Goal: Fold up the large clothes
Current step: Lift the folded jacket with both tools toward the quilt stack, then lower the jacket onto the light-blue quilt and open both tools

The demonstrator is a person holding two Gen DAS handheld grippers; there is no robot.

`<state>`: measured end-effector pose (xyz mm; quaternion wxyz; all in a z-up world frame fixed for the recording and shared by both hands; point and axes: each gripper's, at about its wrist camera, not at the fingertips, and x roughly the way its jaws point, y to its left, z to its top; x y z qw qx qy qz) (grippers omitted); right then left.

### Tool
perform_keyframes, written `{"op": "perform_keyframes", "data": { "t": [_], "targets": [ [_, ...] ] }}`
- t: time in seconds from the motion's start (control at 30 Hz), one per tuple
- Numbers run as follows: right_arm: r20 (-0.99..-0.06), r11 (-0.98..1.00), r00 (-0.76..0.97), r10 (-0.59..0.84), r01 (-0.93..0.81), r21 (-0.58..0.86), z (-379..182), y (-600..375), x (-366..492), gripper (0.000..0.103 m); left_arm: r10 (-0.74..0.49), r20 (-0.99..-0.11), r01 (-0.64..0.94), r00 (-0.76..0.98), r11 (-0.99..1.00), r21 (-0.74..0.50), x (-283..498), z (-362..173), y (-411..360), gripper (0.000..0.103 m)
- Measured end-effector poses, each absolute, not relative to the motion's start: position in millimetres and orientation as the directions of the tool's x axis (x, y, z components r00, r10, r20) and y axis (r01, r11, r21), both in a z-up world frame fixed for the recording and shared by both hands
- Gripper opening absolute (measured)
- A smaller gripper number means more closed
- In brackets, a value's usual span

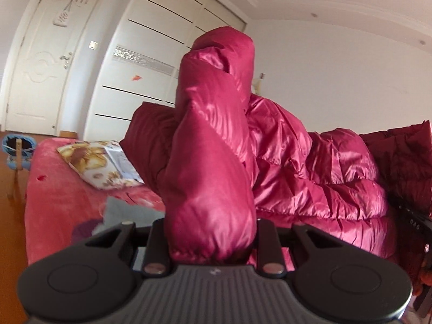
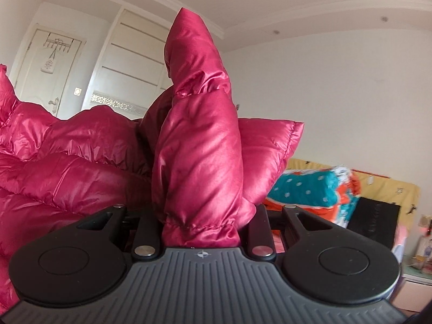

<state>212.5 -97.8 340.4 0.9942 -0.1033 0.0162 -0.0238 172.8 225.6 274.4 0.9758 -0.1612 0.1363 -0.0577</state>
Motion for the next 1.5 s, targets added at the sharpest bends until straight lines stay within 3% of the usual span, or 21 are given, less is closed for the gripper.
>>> {"op": "perform_keyframes", "data": {
  "t": [0.17,0.33,0.43,0.47,0.5,0.53,0.57,0.6,0.73,0.77,0.83,1.0,1.13,1.23,1.27,1.37,1.5],
  "targets": [
    [-0.088,0.973,0.995,-0.034,0.013,-0.231,310.0,-66.6,290.7,0.033,-0.088,-0.273,0.0,0.958,0.952,-0.307,228.8,242.4,252.5,0.025],
    [-0.116,0.957,0.992,-0.05,0.014,-0.288,276.6,-39.6,316.0,0.034,-0.04,-0.313,-0.064,0.949,0.947,-0.314,282.9,204.4,280.3,0.025],
    [-0.147,0.943,0.986,-0.081,0.028,-0.332,253.6,-18.4,340.2,0.038,-0.025,-0.349,-0.095,0.937,0.941,-0.324,306.5,179.4,293.2,0.031],
    [-0.16,0.936,0.982,-0.1,0.038,-0.35,244.5,-16.6,349.0,0.042,-0.019,-0.357,-0.102,0.934,0.943,-0.316,312.5,172.2,295.9,0.035],
    [-0.169,0.93,0.978,-0.121,0.052,-0.364,237.0,-16.8,354.9,0.053,-0.013,-0.361,-0.105,0.932,0.946,-0.305,316.7,168.5,297.8,0.038],
    [-0.181,0.926,0.973,-0.142,0.066,-0.372,230.0,-16.3,363.7,0.067,-0.011,-0.365,-0.105,0.931,0.95,-0.295,318.2,163.6,299.1,0.043],
    [-0.184,0.921,0.968,-0.172,0.091,-0.379,224.7,-17.5,365.8,0.09,-0.006,-0.368,-0.107,0.93,0.952,-0.286,320.0,160.0,300.6,0.049],
    [-0.175,0.912,0.961,-0.213,0.131,-0.389,219.9,-21.2,366.8,0.103,0.0,-0.372,-0.112,0.928,0.954,-0.278,321.7,157.4,301.7,0.052],
    [-0.192,0.935,0.948,-0.255,0.191,-0.3,223.8,-51.4,353.3,0.103,-0.006,-0.366,-0.112,0.931,0.948,-0.299,315.3,158.0,306.5,0.067],
    [-0.207,0.942,0.942,-0.263,0.205,-0.264,227.0,-58.7,352.8,0.103,0.003,-0.368,-0.122,0.93,0.946,-0.301,314.6,156.8,308.4,0.078],
    [-0.236,0.953,0.932,-0.275,0.233,-0.191,233.2,-77.3,344.0,0.103,0.044,-0.368,-0.161,0.929,0.941,-0.296,312.8,156.8,313.7,0.089],
    [-0.314,0.965,0.931,-0.184,0.232,0.123,252.7,-121.3,323.8,0.103,0.081,-0.361,-0.193,0.929,0.938,-0.288,300.4,159.2,319.3,0.09],
    [-0.266,0.96,0.941,-0.21,0.251,0.127,266.5,-120.1,288.8,0.103,0.131,-0.337,-0.215,0.932,0.951,-0.223,282.4,162.5,312.2,0.092],
    [-0.27,0.944,0.953,-0.136,0.208,0.257,274.0,-127.8,263.5,0.103,0.135,-0.343,-0.219,0.93,0.951,-0.22,275.2,163.7,309.2,0.092],
    [-0.28,0.941,0.948,-0.149,0.223,0.254,282.6,-124.7,261.3,0.103,0.136,-0.335,-0.215,0.932,0.953,-0.212,272.0,164.1,306.8,0.092],
    [-0.336,0.958,0.898,-0.284,0.278,-0.068,274.9,-97.9,272.0,0.103,0.141,-0.31,-0.198,0.94,0.967,-0.161,266.3,164.0,295.2,0.092],
    [-0.252,0.962,0.93,-0.267,0.244,-0.12,254.7,-93.5,226.7,0.103,0.115,-0.31,-0.158,0.944,0.98,-0.117,260.6,159.8,282.5,0.092]
  ]
}}
